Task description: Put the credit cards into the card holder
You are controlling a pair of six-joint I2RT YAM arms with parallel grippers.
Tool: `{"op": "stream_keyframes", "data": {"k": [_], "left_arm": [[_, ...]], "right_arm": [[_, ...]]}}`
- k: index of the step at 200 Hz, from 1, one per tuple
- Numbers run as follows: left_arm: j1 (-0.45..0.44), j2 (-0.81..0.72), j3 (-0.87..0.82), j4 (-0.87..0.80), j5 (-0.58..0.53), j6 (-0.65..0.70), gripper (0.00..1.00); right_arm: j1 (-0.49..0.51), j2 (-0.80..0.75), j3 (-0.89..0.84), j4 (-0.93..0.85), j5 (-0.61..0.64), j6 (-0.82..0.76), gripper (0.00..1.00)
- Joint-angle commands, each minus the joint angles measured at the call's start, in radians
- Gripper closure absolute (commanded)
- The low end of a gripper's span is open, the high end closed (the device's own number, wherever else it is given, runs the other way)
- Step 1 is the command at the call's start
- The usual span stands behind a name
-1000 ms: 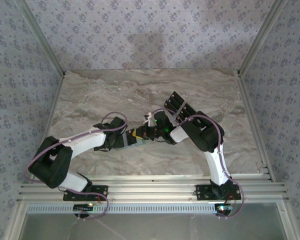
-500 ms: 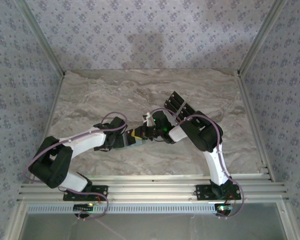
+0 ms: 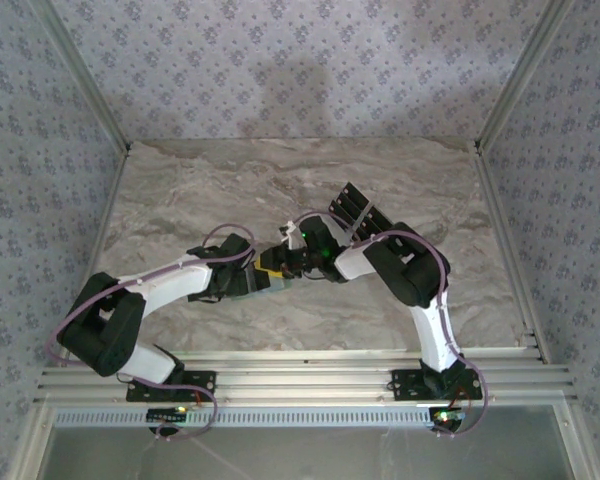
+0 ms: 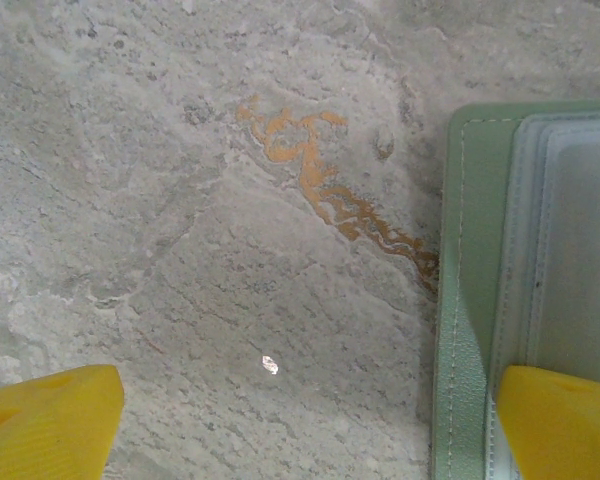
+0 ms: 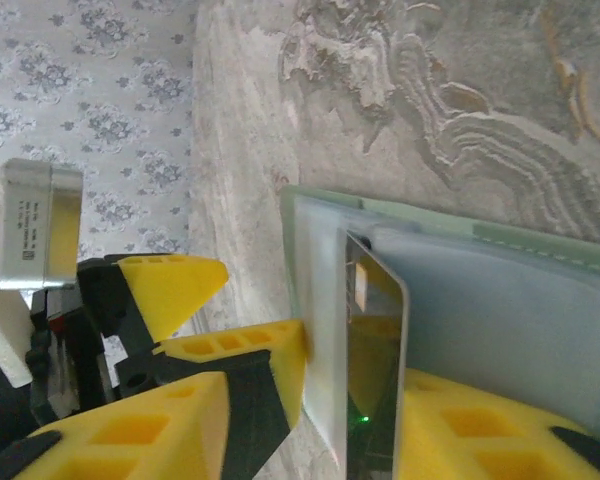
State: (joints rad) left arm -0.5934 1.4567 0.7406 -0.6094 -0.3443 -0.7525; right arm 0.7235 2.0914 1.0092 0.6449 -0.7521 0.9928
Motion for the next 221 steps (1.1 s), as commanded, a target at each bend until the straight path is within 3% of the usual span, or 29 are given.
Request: {"op": "stream_keyframes", "data": {"k": [1, 35, 69, 129, 179, 221], "left_arm": [[0.004, -0.005, 0.008, -0.015, 0.001, -0.012, 0.03], [0.005, -0.029, 0.027, -0.018, 0.003, -0.017, 0.03], [0.019, -0.068, 0.047, -0.026, 0.011, -0.018, 0.03], [0.088, -0.101, 0.036, -0.029, 0.039, -0.013, 0.03], [0.089, -0.073, 0.017, 0.011, 0.074, -0.003, 0.03], [0.088, -0.066, 0.013, 0.023, 0.089, -0.001, 0.03]], "right_arm": [[-0.010, -0.022, -0.001, -0.252, 0.047, -0.087, 0.47], [-0.014, -0.088, 0.036, -0.416, 0.076, -0.179, 0.37], [-0.017, -0.144, 0.072, -0.561, 0.122, -0.254, 0.36], [-0.019, -0.175, 0.136, -0.745, 0.182, -0.354, 0.39], [-0.020, -0.221, 0.160, -0.712, 0.133, -0.410, 0.38], [-0.027, -0.220, 0.221, -0.871, 0.241, -0.461, 0.48]]}}
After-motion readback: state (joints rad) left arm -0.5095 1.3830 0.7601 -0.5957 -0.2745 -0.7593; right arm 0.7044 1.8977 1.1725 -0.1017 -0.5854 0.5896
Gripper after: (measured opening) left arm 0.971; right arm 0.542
